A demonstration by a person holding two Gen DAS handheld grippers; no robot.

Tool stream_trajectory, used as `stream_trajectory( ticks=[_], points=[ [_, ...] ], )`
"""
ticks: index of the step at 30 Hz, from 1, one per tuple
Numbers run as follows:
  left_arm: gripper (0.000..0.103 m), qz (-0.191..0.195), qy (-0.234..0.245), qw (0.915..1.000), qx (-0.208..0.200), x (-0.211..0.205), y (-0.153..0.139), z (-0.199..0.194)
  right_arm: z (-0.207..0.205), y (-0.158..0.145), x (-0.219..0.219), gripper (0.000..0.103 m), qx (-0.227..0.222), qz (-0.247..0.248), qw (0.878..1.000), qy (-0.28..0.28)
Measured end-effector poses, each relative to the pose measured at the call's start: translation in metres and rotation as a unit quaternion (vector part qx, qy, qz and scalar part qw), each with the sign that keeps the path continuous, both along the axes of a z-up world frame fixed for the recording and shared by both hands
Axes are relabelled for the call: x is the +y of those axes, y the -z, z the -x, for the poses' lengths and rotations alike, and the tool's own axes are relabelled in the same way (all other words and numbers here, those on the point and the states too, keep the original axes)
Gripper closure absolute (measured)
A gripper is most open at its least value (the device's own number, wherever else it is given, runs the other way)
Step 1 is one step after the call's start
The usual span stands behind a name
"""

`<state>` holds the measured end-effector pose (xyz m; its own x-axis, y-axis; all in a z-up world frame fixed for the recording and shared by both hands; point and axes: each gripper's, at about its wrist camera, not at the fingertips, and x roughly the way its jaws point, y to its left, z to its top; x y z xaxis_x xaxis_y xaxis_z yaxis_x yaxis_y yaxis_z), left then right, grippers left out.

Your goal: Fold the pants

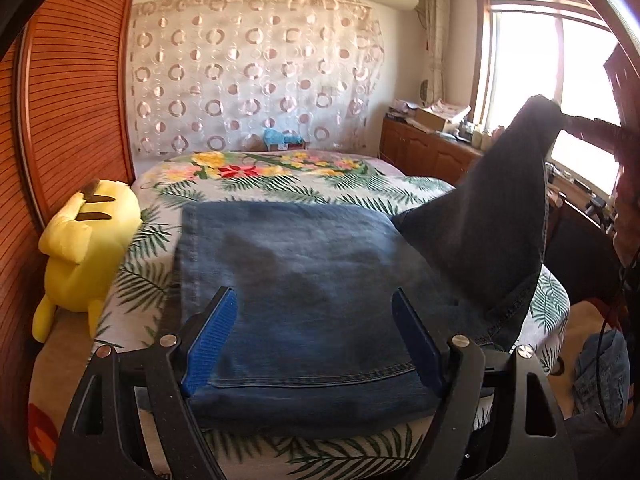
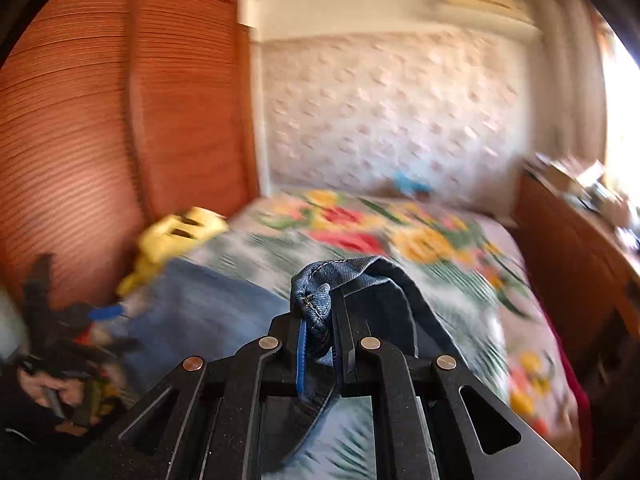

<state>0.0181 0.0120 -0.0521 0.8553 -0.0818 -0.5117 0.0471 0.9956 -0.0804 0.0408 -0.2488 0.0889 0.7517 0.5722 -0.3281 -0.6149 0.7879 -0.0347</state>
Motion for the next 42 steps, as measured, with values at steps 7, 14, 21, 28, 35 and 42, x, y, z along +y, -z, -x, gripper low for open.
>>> stream_trajectory(
  ticks=[7,14,21,28,35,42],
  points=[
    [0.023,0.016,-0.030,0.9994,0.001,0.037,0.003,0.011,-0.002,-0.002,0.097,0.093,0.029,0.029,0.993,-0.107],
    [0.023,0.018,-0.051,0.9985,0.007,0.058,0.009,0.013,-0.036,0.029,0.140,0.089,0.097,0.055,0.987,-0.116],
    [0.023,0.019,-0.046,0.9987,0.010,0.056,0.012,0.010,-0.040,0.017,0.145,0.063,0.092,0.087,0.986,-0.106],
    [0.023,0.013,-0.036,0.9992,0.012,0.049,0.012,0.006,-0.023,0.021,0.129,0.057,0.083,0.084,0.989,-0.086],
    [0.023,0.005,-0.033,0.9992,0.021,0.048,0.018,0.004,-0.036,0.052,0.121,0.055,0.109,0.101,0.988,-0.033],
    [0.024,0.003,0.004,0.9993,0.038,0.040,0.032,0.006,-0.044,0.082,0.127,0.055,0.165,0.097,0.981,-0.025]
  ],
)
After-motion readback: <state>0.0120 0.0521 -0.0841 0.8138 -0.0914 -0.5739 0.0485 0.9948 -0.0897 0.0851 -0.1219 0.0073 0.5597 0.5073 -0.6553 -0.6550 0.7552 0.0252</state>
